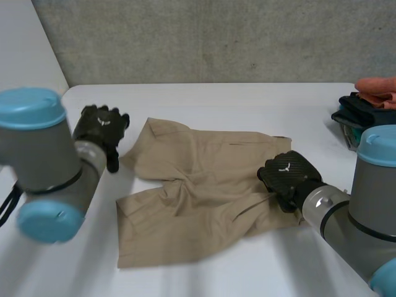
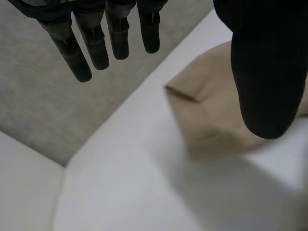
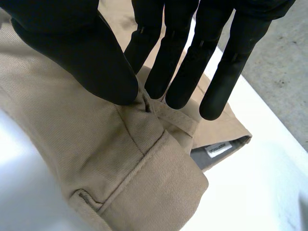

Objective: Fold the laundry.

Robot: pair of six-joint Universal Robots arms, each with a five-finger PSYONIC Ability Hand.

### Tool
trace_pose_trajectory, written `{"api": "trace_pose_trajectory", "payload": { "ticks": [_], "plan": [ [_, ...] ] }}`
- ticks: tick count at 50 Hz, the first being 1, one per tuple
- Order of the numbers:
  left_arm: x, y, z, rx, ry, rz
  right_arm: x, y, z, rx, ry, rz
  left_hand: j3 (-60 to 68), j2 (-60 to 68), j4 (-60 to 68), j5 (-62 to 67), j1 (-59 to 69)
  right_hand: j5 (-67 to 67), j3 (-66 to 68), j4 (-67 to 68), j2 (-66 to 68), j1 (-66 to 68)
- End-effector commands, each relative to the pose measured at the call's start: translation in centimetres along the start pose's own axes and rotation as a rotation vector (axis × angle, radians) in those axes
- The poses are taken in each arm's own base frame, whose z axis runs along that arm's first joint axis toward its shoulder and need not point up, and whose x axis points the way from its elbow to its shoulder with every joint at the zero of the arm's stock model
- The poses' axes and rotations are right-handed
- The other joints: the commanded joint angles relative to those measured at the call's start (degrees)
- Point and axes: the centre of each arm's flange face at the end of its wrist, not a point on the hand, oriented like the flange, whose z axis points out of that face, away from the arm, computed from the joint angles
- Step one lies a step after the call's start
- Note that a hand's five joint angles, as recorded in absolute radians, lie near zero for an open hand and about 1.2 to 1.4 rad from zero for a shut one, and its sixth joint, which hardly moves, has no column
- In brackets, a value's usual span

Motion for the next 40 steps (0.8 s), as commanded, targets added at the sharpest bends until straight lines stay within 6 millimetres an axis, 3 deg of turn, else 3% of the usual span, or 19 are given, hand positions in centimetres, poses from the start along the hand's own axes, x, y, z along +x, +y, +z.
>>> {"api": "trace_pose_trajectory", "payload": {
  "ticks": [1, 2, 5, 12, 16, 20, 23, 26, 27, 28, 30, 34, 40],
  "plan": [
    [3.0, 2.2, -8.7, -0.086, 0.280, -0.085, 0.3, -0.2, 0.8, 0.038, 0.030, 0.019, 5.96, 5.83, 6.31, 6.52, 6.80, 11.11, 11.86, 11.36, 12.66, 16.61],
    [3.5, 2.7, -10.2, -0.098, 0.322, -0.095, 0.3, -0.1, 0.9, 0.036, 0.029, 0.019, 7.30, 7.17, 7.65, 7.86, 8.14, 11.11, 11.86, 11.36, 12.66, 16.61],
    [4.1, 4.0, -11.9, -0.130, 0.360, -0.101, 0.0, 0.2, 1.2, 0.026, 0.018, 0.019, 7.48, 7.35, 7.83, 8.05, 8.32, 11.11, 11.86, 11.36, 12.66, 16.61],
    [5.5, 6.5, -11.8, -0.213, 0.391, -0.086, -0.1, 0.2, 1.4, 0.031, 0.021, 0.019, 9.82, 9.69, 10.17, 10.39, 10.66, 11.11, 11.86, 11.36, 12.66, 16.61],
    [6.1, 7.6, -11.0, -0.250, 0.401, -0.082, 0.0, 0.2, 1.5, 0.037, 0.028, 0.019, 23.92, 23.78, 24.27, 24.48, 24.75, 11.11, 11.86, 11.36, 12.66, 16.61],
    [6.4, 7.9, -9.7, -0.241, 0.387, -0.086, 0.1, 0.1, 1.5, 0.041, 0.032, 0.036, 63.00, 62.87, 63.35, 63.56, 63.84, 11.11, 11.86, 11.36, 12.66, 16.61],
    [6.2, 7.5, -9.1, -0.215, 0.362, -0.092, 0.1, 0.0, 1.5, 0.040, 0.031, 0.060, 63.14, 63.00, 63.49, 63.70, 63.97, 11.11, 11.86, 11.36, 12.66, 16.61],
    [5.7, 6.9, -8.5, -0.179, 0.314, -0.096, 0.3, -0.2, 1.3, 0.040, 0.034, 0.065, 63.14, 63.00, 63.49, 63.70, 63.97, -16.81, -16.06, -16.56, -15.26, -11.31],
    [5.5, 6.6, -8.4, -0.168, 0.299, -0.096, 0.4, -0.2, 1.1, 0.033, 0.033, 0.057, 63.14, 63.00, 63.49, 63.70, 63.97, -40.07, -39.32, -39.82, -38.52, -34.57],
    [5.2, 6.1, -8.2, -0.145, 0.278, -0.095, 0.4, -0.2, 0.9, 0.028, 0.032, 0.055, 63.14, 63.00, 63.49, 63.70, 63.97, -47.96, -47.22, -47.71, -46.41, -42.46],
    [4.9, 5.7, -8.2, -0.124, 0.263, -0.096, 0.7, -0.7, 0.2, 0.022, 0.032, 0.051, 63.14, 63.00, 63.49, 63.70, 63.97, -48.72, -47.97, -48.47, -47.17, -43.22],
    [4.5, 4.8, -7.9, -0.089, 0.244, -0.103, 1.7, -2.7, -3.5, 0.007, 0.016, 0.018, 63.14, 63.00, 63.49, 63.70, 63.97, -46.70, -45.95, -46.45, -45.15, -41.20],
    [4.0, 4.1, -7.3, -0.068, 0.226, -0.111, 3.5, -1.8, -6.0, -0.120, 0.019, -0.023, 63.14, 63.00, 63.49, 63.70, 63.97, -44.18, -43.43, -43.93, -42.63, -38.68]
  ]
}}
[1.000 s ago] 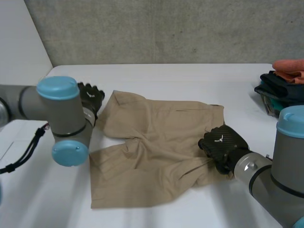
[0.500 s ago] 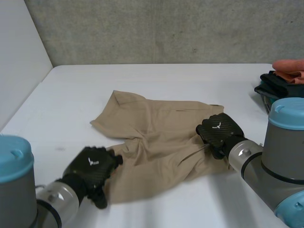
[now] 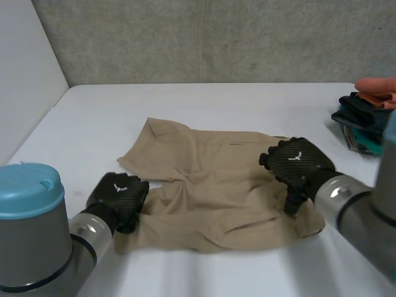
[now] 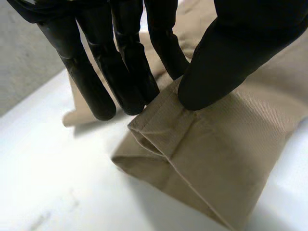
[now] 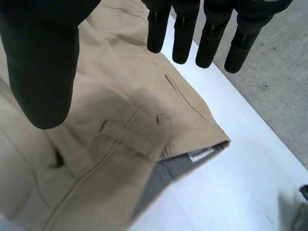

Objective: Fold the laundry.

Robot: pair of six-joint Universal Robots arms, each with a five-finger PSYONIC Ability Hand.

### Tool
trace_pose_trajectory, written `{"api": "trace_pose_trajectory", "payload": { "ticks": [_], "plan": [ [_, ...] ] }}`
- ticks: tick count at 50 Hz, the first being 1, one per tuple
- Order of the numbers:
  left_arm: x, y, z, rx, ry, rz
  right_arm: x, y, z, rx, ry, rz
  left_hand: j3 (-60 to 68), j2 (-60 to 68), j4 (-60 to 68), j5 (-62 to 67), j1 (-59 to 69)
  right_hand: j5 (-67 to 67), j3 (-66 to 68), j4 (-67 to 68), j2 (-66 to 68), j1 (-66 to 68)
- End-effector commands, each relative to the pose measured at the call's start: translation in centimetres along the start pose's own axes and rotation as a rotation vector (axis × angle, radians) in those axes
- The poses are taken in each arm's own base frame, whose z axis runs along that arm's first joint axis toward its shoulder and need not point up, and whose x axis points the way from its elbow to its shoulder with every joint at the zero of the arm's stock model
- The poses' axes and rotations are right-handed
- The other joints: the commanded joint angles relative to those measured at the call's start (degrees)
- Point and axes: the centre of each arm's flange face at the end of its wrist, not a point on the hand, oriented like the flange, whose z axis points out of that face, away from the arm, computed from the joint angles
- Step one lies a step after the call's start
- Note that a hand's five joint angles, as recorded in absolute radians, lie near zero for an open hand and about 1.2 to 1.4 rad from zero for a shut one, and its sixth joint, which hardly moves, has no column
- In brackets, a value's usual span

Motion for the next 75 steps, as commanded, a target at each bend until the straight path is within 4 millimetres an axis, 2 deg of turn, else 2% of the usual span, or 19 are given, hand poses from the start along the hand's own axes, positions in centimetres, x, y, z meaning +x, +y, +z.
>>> {"api": "trace_pose_trajectory", "payload": {
  "ticks": [1, 4, 12, 18, 23, 25, 27, 38, 41, 42, 46, 50, 55, 59, 61, 68, 69, 71, 75],
  "plan": [
    [-0.6, -0.9, 0.3, 0.028, -0.019, -0.006, 2.0, 0.6, -3.4, -0.136, -0.001, -0.050, 11.96, 11.59, 11.45, 12.35, 15.30, 4.87, 3.00, 3.63, 2.88, 3.26],
    [-0.5, -1.0, 0.3, 0.031, -0.014, -0.005, 2.0, 1.4, -4.2, -0.162, -0.002, -0.061, 11.96, 11.59, 11.45, 12.35, 15.30, 4.87, 3.01, 3.64, 2.88, 3.26],
    [-0.6, -1.7, 0.3, 0.053, -0.017, -0.008, -0.3, 4.1, -3.5, -0.118, -0.042, -0.046, 11.96, 11.59, 11.45, 12.35, 15.30, 9.25, 7.38, 8.01, 7.25, 7.64],
    [-0.4, -1.6, 0.1, 0.050, -0.009, -0.012, -1.1, 5.3, -1.2, -0.023, -0.006, 0.000, 11.96, 11.59, 11.45, 12.35, 15.30, 11.92, 10.05, 10.68, 9.92, 10.31],
    [-0.5, -1.9, -0.6, 0.063, -0.012, -0.014, -1.5, 6.4, 0.4, -0.038, -0.015, 0.017, 11.96, 11.59, 11.45, 12.35, 15.30, 30.90, 29.03, 29.66, 28.91, 29.29],
    [-0.5, -2.2, -1.0, 0.071, -0.012, -0.013, -1.5, 6.5, 0.6, -0.045, -0.016, 0.017, 11.96, 11.59, 11.45, 12.35, 15.30, 49.66, 47.80, 48.42, 47.67, 48.05],
    [-0.5, -2.4, -1.9, 0.076, -0.008, -0.011, -1.3, 6.3, 0.5, -0.042, -0.015, 0.014, 11.96, 11.59, 11.45, 12.35, 15.30, 59.77, 57.91, 58.54, 57.78, 58.16],
    [-1.4, -4.9, -7.0, 0.163, -0.014, -0.007, -0.6, 4.1, -4.1, -0.100, -0.053, -0.097, 11.96, 11.59, 11.45, 12.35, 15.30, 59.82, 57.95, 58.58, 57.83, 58.21],
    [-1.4, -5.4, -7.9, 0.181, -0.010, 0.000, 0.2, 2.2, -5.7, -0.069, -0.036, -0.139, 11.96, 11.59, 11.45, 12.35, 15.30, 59.82, 57.95, 58.58, 57.83, 58.21],
    [-1.4, -5.6, -8.2, 0.184, -0.006, 0.003, 1.0, 0.8, -6.8, -0.032, 0.001, -0.152, 11.96, 11.59, 11.45, 12.35, 15.30, 59.82, 57.95, 58.58, 57.83, 58.21],
    [-1.6, -7.5, -10.2, 0.238, 0.002, 0.006, 2.6, -2.8, -9.7, 0.071, 0.085, -0.197, 11.96, 11.59, 11.45, 12.35, 15.30, 59.82, 57.95, 58.58, 57.83, 58.21],
    [-2.2, -9.4, -12.8, 0.294, 0.004, 0.006, 3.6, -5.2, -12.0, 0.112, 0.116, -0.216, 11.96, 11.59, 11.45, 12.35, 15.30, 59.82, 57.95, 58.58, 57.83, 58.21],
    [-2.3, -9.9, -13.7, 0.297, 0.017, 0.011, 4.0, -5.6, -12.5, 0.113, 0.115, -0.215, 11.96, 11.59, 11.45, 12.35, 15.30, 59.82, 57.95, 58.58, 57.83, 58.21],
    [-1.8, -9.1, -12.6, 0.253, 0.041, 0.018, 3.5, -4.5, -11.3, 0.082, 0.074, -0.201, 11.96, 11.59, 11.45, 12.35, 15.30, 59.82, 57.95, 58.58, 57.83, 58.21],
    [-1.4, -8.5, -11.4, 0.222, 0.054, 0.025, 3.2, -3.2, -9.3, 0.050, 0.037, -0.189, 11.96, 11.59, 11.45, 12.35, 15.30, 59.82, 57.95, 58.58, 57.83, 58.21],
    [-0.2, -7.6, -4.0, 0.226, 0.030, 0.116, 3.5, -0.7, -2.9, 0.031, 0.028, -0.166, 11.96, 11.59, 11.45, 12.35, 15.30, 59.82, 57.95, 58.58, 57.83, 58.21],
    [-0.4, -7.9, -2.0, 0.258, -0.001, 0.155, 3.5, -0.6, -2.3, 0.032, 0.031, -0.162, 11.96, 11.59, 11.45, 12.35, 15.30, 59.82, 57.95, 58.58, 57.83, 58.21],
    [-0.7, -8.2, 0.0, 0.284, -0.034, 0.190, 4.1, -0.2, -0.3, 0.035, 0.057, -0.147, 11.96, 11.59, 11.45, 12.35, 15.30, 59.82, 57.95, 58.58, 57.83, 58.21],
    [-2.6, -9.1, 6.9, 0.342, -0.149, 0.281, 5.2, 0.7, 3.3, 0.024, 0.121, -0.113, 11.96, 11.59, 11.45, 12.35, 15.30, 59.82, 57.95, 58.58, 57.83, 58.21]
  ]
}}
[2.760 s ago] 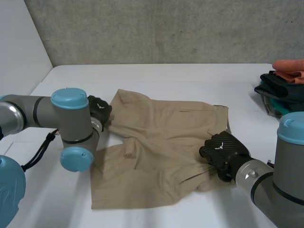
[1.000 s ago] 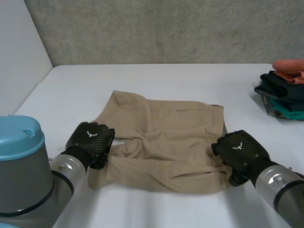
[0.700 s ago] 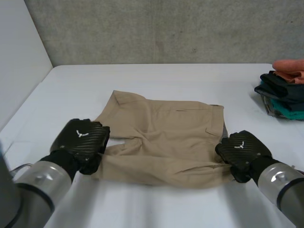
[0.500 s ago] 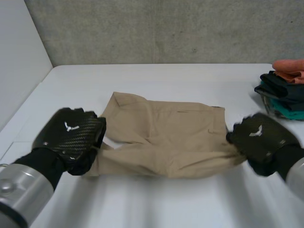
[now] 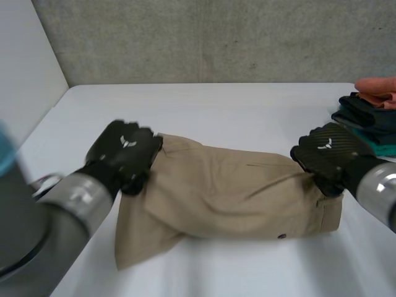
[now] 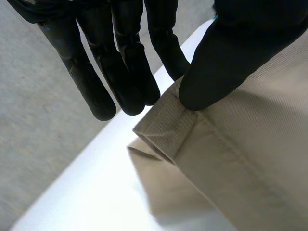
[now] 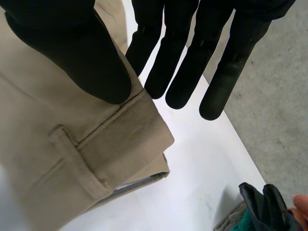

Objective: Fold the laundry.

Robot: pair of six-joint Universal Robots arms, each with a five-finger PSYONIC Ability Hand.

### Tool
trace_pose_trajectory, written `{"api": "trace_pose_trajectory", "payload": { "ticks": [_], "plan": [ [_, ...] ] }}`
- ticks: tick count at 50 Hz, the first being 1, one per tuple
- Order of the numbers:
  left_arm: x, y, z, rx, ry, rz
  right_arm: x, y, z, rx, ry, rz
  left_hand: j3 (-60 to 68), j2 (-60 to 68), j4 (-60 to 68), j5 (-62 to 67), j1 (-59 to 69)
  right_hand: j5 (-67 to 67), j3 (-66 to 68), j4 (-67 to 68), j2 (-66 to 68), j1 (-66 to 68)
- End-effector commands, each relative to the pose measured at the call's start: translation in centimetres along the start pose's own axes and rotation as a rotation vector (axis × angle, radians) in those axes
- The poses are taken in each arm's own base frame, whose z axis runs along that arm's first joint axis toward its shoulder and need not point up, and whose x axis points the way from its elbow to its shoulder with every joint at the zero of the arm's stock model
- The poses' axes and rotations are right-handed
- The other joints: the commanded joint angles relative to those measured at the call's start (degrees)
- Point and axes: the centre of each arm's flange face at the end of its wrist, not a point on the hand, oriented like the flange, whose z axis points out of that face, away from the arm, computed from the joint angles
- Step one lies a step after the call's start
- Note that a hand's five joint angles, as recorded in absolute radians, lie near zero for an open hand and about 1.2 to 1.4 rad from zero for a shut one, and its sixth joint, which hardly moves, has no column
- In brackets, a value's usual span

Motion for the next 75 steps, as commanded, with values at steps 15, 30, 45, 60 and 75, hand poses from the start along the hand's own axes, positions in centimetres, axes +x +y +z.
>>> {"api": "trace_pose_trajectory", "payload": {
  "ticks": [15, 30, 45, 60, 75],
  "plan": [
    [-1.3, 5.7, 21.2, 0.141, -0.183, 0.202, 1.4, 3.7, 16.8, 0.029, 0.259, 0.011, 11.63, 11.43, 11.18, 12.35, 15.30, 12.31, 11.90, 11.40, 12.52, 16.33],
    [-1.3, 2.9, 18.5, 0.227, -0.220, 0.192, 2.6, 1.5, 12.4, 0.053, 0.371, 0.104, -58.33, -58.52, -58.78, -57.61, -54.66, -57.69, -58.10, -58.60, -57.48, -53.67],
    [0.5, 4.8, 11.2, 0.119, -0.105, 0.049, -2.3, 8.0, 6.9, -0.141, 0.037, 0.328, -58.37, -58.57, -58.82, -57.65, -54.70, -49.54, -49.95, -50.45, -49.33, -45.52],
    [0.2, 4.5, 9.9, 0.115, -0.109, 0.048, 1.8, 10.3, 7.6, -0.117, 0.251, 0.242, -58.37, -58.57, -58.82, -57.65, -54.70, 12.31, 11.90, 11.40, 12.52, 16.33],
    [-1.2, 2.9, 7.6, 0.144, -0.146, 0.030, -0.3, 1.1, 7.3, 0.147, 0.236, -0.276, -58.37, -58.57, -58.82, -57.65, -54.70, 12.31, 11.90, 11.40, 12.52, 16.33]
  ]
}}
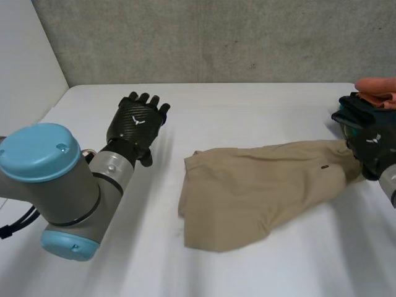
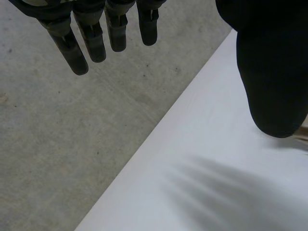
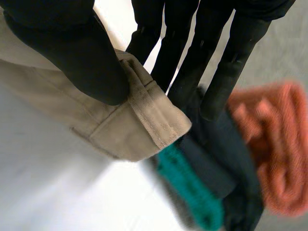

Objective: Fold the laundry.

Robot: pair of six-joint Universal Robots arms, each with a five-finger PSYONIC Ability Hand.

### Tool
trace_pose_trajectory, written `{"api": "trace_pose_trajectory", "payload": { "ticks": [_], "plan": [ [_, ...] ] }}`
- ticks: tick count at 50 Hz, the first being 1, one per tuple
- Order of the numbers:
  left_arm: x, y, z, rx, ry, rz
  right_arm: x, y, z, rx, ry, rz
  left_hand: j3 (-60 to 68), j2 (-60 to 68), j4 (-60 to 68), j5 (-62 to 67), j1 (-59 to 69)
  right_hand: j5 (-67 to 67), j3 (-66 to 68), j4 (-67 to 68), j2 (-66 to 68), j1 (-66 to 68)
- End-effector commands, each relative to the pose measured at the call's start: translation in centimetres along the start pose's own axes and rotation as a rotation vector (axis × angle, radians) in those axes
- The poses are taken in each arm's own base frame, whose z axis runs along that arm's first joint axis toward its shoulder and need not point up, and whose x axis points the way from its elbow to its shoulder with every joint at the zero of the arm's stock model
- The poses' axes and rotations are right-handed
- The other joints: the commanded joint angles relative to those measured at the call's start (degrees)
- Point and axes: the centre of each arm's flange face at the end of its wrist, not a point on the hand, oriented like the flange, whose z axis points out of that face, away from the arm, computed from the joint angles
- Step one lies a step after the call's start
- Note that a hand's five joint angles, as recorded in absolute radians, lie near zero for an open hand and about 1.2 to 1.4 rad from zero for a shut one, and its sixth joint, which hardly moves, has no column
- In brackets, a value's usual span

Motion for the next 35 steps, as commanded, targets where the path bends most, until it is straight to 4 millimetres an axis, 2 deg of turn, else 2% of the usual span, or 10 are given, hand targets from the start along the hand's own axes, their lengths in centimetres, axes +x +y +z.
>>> {"api": "trace_pose_trajectory", "payload": {
  "ticks": [1, 4, 8, 13, 15, 18, 19, 20, 28, 35],
  "plan": [
    [-0.7, -0.5, -0.6, 0.003, -0.019, -0.022, -7.3, -10.0, -3.0, 0.377, -0.138, -0.199, -2.20, -2.07, -1.67, -2.82, -0.87, 13.25, 12.62, 11.41, 13.53, 16.20],
    [-0.9, -0.8, -1.1, 0.008, -0.024, -0.066, -12.7, -12.3, -5.5, 0.534, -0.267, -0.289, -2.20, -2.07, -1.67, -2.82, -0.87, 13.25, 12.62, 11.41, 13.53, 16.20],
    [-1.6, -1.1, -1.5, 0.013, -0.041, -0.123, -18.7, -12.0, -8.7, 0.658, -0.450, -0.434, -2.20, -2.07, -1.67, -2.82, -0.87, 13.25, 12.62, 11.41, 13.53, 16.20],
    [-2.2, -1.5, -2.0, 0.023, -0.052, -0.177, -21.4, -10.6, -10.1, 0.695, -0.556, -0.535, -2.20, -2.07, -1.67, -2.82, -0.87, 13.25, 12.62, 11.41, 13.53, 16.20],
    [-2.2, -1.6, -2.1, 0.025, -0.054, -0.183, -21.2, -10.9, -10.2, 0.707, -0.549, -0.519, -2.20, -2.07, -1.67, -2.82, -0.87, 5.31, 4.67, 3.47, 5.58, 8.25],
    [-2.4, -1.8, -1.9, 0.038, -0.060, -0.185, -19.7, -12.3, -10.2, 0.715, -0.534, -0.401, -2.20, -2.07, -1.67, -2.82, -0.87, -52.95, -53.59, -54.80, -52.68, -50.01],
    [-2.5, -1.9, -1.8, 0.043, -0.064, -0.185, -18.8, -12.8, -10.0, 0.712, -0.518, -0.354, -2.20, -2.07, -1.67, -2.82, -0.87, -56.75, -57.38, -58.59, -56.47, -53.80],
    [-2.6, -2.1, -1.7, 0.049, -0.068, -0.185, -16.5, -13.8, -9.6, 0.700, -0.492, -0.230, -2.20, -2.07, -1.67, -2.82, -0.87, -56.75, -57.38, -58.59, -56.47, -53.80],
    [-3.1, -4.4, -0.4, 0.130, -0.081, -0.226, -9.0, -14.5, -6.7, 0.530, -0.480, 0.487, -2.15, -2.02, -1.63, -2.78, -0.82, -56.75, -57.38, -58.59, -56.47, -53.80],
    [2.0, -6.4, 0.4, 0.167, 0.065, -0.304, -4.3, -10.3, -2.9, 0.298, -0.382, 0.638, -1.31, -1.18, -0.79, -1.94, 0.02, -56.75, -57.38, -58.59, -56.47, -53.80]
  ]
}}
